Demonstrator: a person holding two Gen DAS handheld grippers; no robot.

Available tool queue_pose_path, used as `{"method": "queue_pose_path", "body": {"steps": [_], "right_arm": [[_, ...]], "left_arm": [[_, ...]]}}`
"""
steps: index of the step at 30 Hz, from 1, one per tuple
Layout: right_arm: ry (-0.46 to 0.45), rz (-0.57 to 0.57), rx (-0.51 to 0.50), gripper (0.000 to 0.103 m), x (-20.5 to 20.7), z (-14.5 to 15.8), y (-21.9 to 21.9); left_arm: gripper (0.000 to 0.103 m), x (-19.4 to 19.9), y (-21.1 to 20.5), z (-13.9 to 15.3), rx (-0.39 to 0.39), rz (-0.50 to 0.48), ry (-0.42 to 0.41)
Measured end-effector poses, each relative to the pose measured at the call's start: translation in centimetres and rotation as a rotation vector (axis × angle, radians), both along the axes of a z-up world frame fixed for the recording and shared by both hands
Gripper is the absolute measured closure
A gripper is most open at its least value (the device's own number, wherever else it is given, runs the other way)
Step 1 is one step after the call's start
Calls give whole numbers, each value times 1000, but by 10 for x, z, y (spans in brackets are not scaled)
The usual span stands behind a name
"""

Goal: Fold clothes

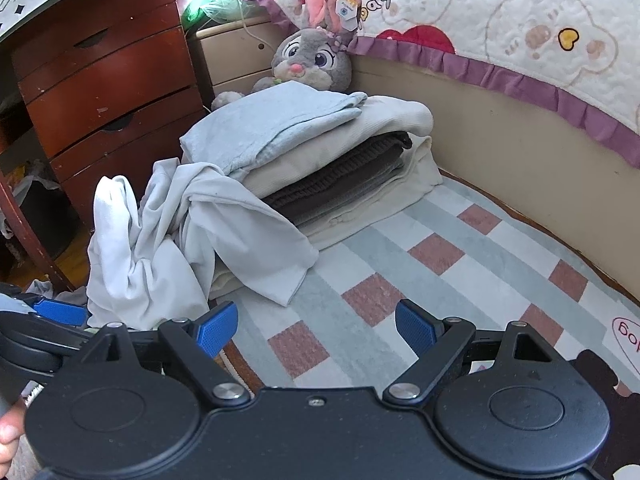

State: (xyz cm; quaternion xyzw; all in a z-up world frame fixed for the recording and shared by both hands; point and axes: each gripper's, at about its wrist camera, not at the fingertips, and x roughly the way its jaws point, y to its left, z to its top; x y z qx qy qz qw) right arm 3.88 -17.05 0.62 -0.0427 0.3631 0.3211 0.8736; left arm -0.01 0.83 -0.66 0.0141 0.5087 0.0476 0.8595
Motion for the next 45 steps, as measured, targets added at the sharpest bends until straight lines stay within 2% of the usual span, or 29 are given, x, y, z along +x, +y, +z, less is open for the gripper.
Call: {"method": "queue_pose_path", "body": {"steps": [33,35,36,37,45], "right_arm": [[48,11,-22,14,1,-7,7],[49,11,-24,14,1,-8,7],[50,11,-25,14,1,-8,7],[51,12,-26,14,1,-8,8],[56,15,-36,14,2,-10,10]], "left_arm": [[2,1,1,-4,8,23,43],[2,1,3,-5,0,52,42],[2,1,4,-5,2,128,42],[2,1,4,-5,4,141,43],[2,1,11,-12,2,174,51]]}}
